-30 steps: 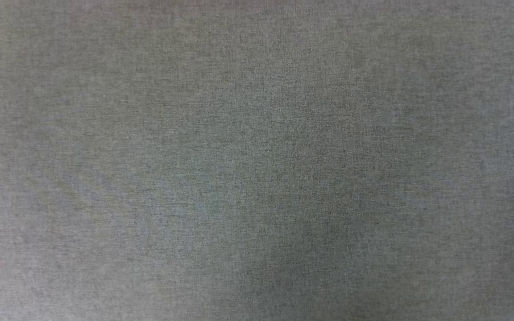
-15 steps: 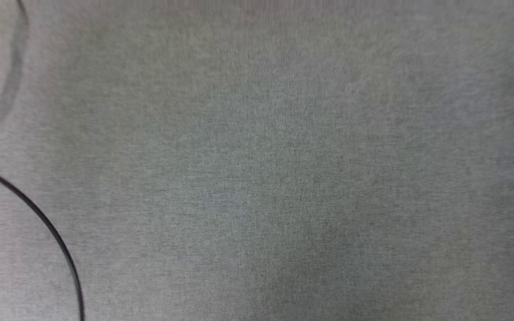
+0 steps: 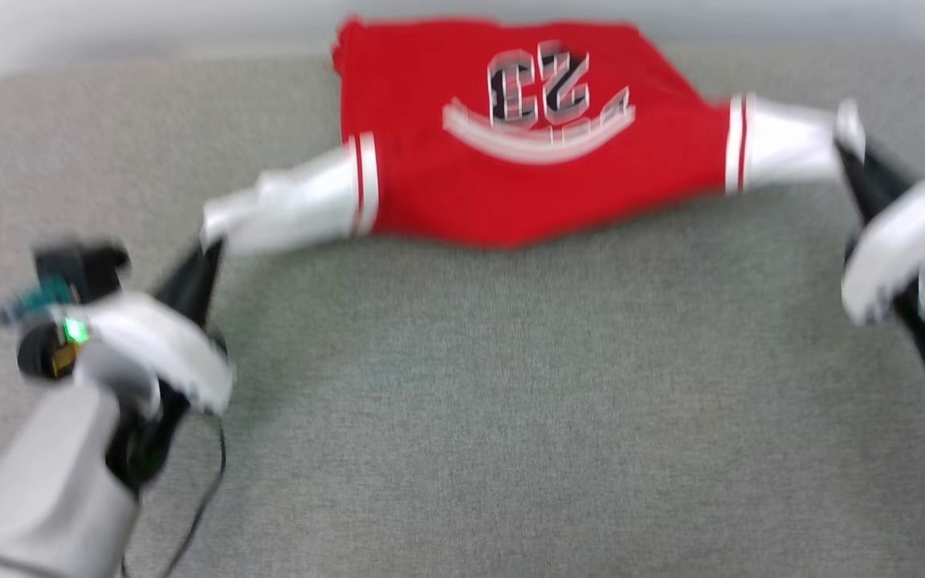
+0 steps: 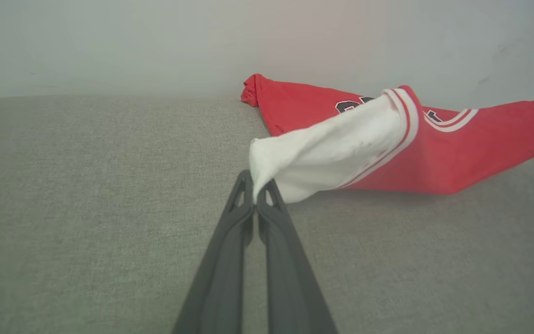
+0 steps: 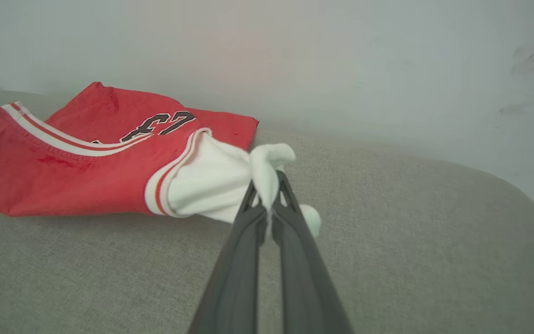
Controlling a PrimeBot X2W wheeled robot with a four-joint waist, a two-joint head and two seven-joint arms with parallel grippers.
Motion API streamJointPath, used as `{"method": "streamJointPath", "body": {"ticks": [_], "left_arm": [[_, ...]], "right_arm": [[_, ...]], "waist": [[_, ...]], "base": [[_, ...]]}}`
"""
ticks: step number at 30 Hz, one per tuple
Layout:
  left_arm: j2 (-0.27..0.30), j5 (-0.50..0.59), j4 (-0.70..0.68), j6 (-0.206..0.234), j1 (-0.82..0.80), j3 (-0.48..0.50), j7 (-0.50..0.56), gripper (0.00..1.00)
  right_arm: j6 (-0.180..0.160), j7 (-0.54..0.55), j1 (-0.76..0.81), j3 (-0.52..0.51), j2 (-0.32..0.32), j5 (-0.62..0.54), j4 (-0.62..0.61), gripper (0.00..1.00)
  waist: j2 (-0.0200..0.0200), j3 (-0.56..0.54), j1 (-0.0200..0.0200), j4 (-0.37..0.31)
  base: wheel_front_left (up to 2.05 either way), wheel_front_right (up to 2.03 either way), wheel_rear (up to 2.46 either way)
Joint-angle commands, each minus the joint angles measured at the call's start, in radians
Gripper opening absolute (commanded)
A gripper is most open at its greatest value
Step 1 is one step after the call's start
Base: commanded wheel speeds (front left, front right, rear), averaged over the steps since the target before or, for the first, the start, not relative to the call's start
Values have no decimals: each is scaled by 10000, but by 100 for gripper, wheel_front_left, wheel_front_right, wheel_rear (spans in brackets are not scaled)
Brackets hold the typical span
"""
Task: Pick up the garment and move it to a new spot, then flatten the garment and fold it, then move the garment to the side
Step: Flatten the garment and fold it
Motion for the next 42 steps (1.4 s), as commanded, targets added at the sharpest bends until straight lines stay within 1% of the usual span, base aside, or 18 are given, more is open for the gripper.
{"method": "streamJointPath", "body": {"ticks": [1, 4, 7, 10, 14, 20, 25, 29, 35, 36, 37, 40, 42], "left_arm": [[197, -63, -245, 78, 717, -112, 201, 0], [423, -6, -606, 123, 1807, -451, 528, 0], [597, -149, -949, 392, 2783, -492, 632, 0], [843, -145, -1308, 657, 3691, -588, 718, 0], [1053, -277, -1818, 962, 4696, -640, 786, 0], [1306, -362, -2593, 1434, 5987, -800, 1002, 0], [1414, -671, -3055, 1789, 6699, -653, 1055, 0], [1407, -633, -3216, 1876, 6922, -729, 1053, 0], [1253, -660, -3416, 1866, 6927, -819, 983, 0], [1232, -646, -3465, 1855, 6922, -834, 956, 0], [1200, -648, -3531, 1819, 6918, -857, 938, 0], [1217, -617, -3838, 1713, 6911, -964, 996, 0], [1260, -589, -4148, 1757, 6945, -950, 939, 0]], "right_arm": [[-10, 125, 937, 128, -361, 319, -437, 0], [-10, 250, 2217, 193, -750, 795, -1035, 0], [-10, 253, 3408, 271, -1182, 1027, -1533, 0], [-10, 217, 4450, 102, -1319, 1313, -1913, 0], [-10, 323, 5625, 127, -1608, 1342, -2363, 0], [-10, 741, 7053, 84, -1852, 1611, -3063, 0], [-10, 1050, 7901, -132, -2061, 1481, -3465, 0], [-12, 1192, 8230, -255, -2106, 1345, -3551, 0], [-10, 1595, 8197, -553, -1898, 1358, -3838, 0], [-10, 1689, 8156, -612, -1878, 1359, -3948, 42], [-10, 2033, 8189, -576, -1847, 1538, -4019, 100], [-9, 2460, 7971, -772, -2044, 1629, -4637, 100], [-9, 2867, 7763, -972, -2078, 1809, -5122, 100]], "waist": [[0, -660, 1, 45], [0, -984, 1, 44], [0, -1283, 1, 28], [0, -1556, 1, 6], [0, -1886, 1, -2], [0, -2338, 1, -29], [0, -2424, 1, -19], [0, -2449, 1, 32], [0, -2263, 1, 39], [0, -2226, 1, 49], [0, -2176, 1, 67], [0, -1986, 1, 110], [0, -1779, 1, 125]], "base": [[0, 0, 0], [0, 0, 0], [0, 0, 0], [0, 0, 0], [0, 0, 0], [0, 0, 0], [0, 0, 0], [0, 0, 0], [0, 0, 0], [0, 0, 0], [0, 0, 0], [0, 0, 0], [0, 0, 0]]}}
